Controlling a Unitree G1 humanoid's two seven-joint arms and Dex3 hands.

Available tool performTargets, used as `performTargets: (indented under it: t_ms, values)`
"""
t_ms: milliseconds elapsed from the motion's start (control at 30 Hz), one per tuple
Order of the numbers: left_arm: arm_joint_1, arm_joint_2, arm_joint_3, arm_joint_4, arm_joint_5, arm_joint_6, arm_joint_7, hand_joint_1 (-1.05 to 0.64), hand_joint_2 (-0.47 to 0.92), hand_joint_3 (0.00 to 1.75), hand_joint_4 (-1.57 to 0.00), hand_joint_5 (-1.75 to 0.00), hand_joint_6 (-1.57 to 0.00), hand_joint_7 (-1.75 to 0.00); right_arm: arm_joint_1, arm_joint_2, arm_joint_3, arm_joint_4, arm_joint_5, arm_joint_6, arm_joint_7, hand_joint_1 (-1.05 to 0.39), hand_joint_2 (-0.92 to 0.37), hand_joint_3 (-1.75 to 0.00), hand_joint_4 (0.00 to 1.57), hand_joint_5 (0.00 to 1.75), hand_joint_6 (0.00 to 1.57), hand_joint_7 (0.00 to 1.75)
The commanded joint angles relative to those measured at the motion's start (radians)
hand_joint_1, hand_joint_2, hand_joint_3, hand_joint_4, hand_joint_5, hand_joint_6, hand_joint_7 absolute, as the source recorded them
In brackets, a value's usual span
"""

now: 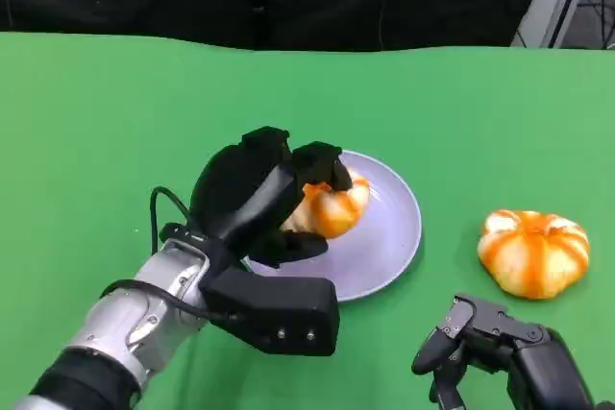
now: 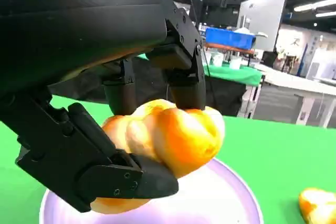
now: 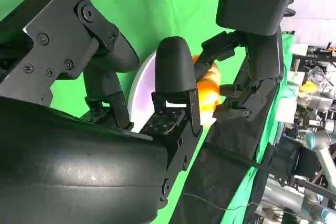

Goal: Grasp the bread from the table and place it into the plate.

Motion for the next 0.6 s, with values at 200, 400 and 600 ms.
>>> performTargets:
  t_ms: [200,400,600]
  values:
    - [0.003,0.058,-0.065,-0.167,0.035,0.273,-0.476,-0.86,0.92,0.47,0.00,-0.03,0.00,-0.10,0.014,0.003,0.003,-0.025,0.017,0.023,0.000,0.05,-0.30,-1.44,0.77,1.59,0.81,1.33]
    - [0.008,0.062,-0.070,-0.188,0.033,0.293,-0.492,-0.87,0.92,0.48,0.00,-0.01,0.00,-0.09,0.014,0.003,0.003,-0.027,0.017,0.025,-0.001,0.05,-0.30,-1.44,0.76,1.60,0.80,1.33]
    - [0.191,0.153,0.049,-0.374,-0.138,0.203,-0.509,-0.90,0.92,0.51,0.00,0.00,-0.01,-0.05,0.006,-0.008,-0.004,-0.020,-0.001,0.012,-0.004,0.05,-0.28,-1.44,0.77,1.58,0.81,1.33]
